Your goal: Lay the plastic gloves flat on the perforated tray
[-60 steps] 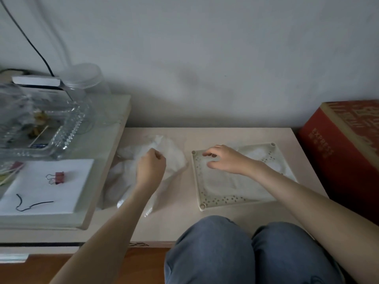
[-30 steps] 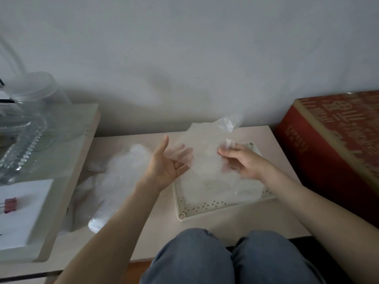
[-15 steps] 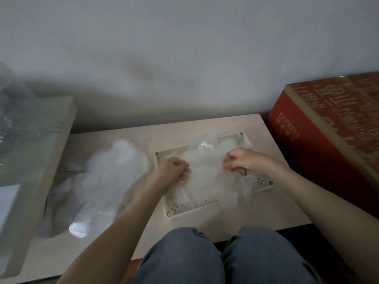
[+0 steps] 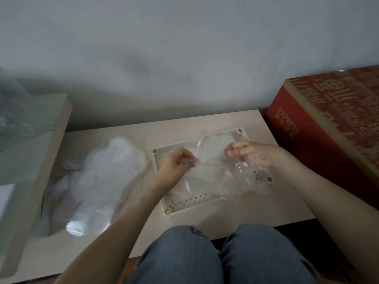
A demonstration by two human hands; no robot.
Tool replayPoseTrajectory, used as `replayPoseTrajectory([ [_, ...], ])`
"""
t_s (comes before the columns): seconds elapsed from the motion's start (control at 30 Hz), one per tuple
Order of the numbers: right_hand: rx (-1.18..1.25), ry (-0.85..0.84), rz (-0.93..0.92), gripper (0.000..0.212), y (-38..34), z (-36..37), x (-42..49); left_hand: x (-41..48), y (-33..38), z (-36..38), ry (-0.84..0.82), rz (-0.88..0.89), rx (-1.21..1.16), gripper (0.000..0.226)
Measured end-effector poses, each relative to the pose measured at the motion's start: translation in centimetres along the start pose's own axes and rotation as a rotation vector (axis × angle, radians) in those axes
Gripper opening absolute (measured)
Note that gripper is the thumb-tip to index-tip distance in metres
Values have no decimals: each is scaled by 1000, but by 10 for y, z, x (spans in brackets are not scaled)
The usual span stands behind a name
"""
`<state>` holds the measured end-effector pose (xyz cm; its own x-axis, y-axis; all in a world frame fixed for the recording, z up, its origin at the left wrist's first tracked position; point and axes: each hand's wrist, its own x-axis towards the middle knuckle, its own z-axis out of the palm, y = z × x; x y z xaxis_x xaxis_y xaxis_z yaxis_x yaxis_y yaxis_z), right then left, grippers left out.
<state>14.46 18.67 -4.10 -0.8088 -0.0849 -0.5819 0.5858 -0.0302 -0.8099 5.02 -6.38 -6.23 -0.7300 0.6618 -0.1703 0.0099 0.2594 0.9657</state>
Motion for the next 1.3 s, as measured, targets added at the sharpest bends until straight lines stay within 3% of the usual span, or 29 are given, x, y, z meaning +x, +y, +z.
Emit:
replayPoseTrajectory([
  [0.13, -36, -57, 45, 60, -1, 3, 4, -1, 1, -1, -74, -21, 47, 21],
  [0.27, -2, -55, 25, 17, -9, 15, 5, -2, 1, -3, -77, -41, 53, 20],
  [0.4, -145, 37, -72, 17, -14, 32, 24, 1, -5, -8, -27, -95, 25, 7],
  [0.47, -163, 97, -113, 9, -16, 39, 35, 4, -7, -11, 26, -107, 138, 11],
  [0.63, -201, 264, -175, 13, -24, 51, 56, 10, -14, -15, 159, -150, 494, 20],
  [0.8, -100, 326, -211, 17, -23, 52, 64, 14, -17, -14, 151, -181, 570, 19],
  [0.93, -209, 343, -126, 26, -21, 45, 57, 20, -16, -15, 121, -235, 650, 19],
  [1.03, -367, 233, -42, 28, -17, 36, 50, 23, -17, -13, 140, -268, 644, 18],
  [1.2, -512, 187, 48, 10, -17, 20, 38, 26, -15, -10, 137, -277, 654, 21],
  [1.3, -516, 237, 33, 8, -19, 12, 35, 22, -10, -5, 154, -253, 813, 28],
])
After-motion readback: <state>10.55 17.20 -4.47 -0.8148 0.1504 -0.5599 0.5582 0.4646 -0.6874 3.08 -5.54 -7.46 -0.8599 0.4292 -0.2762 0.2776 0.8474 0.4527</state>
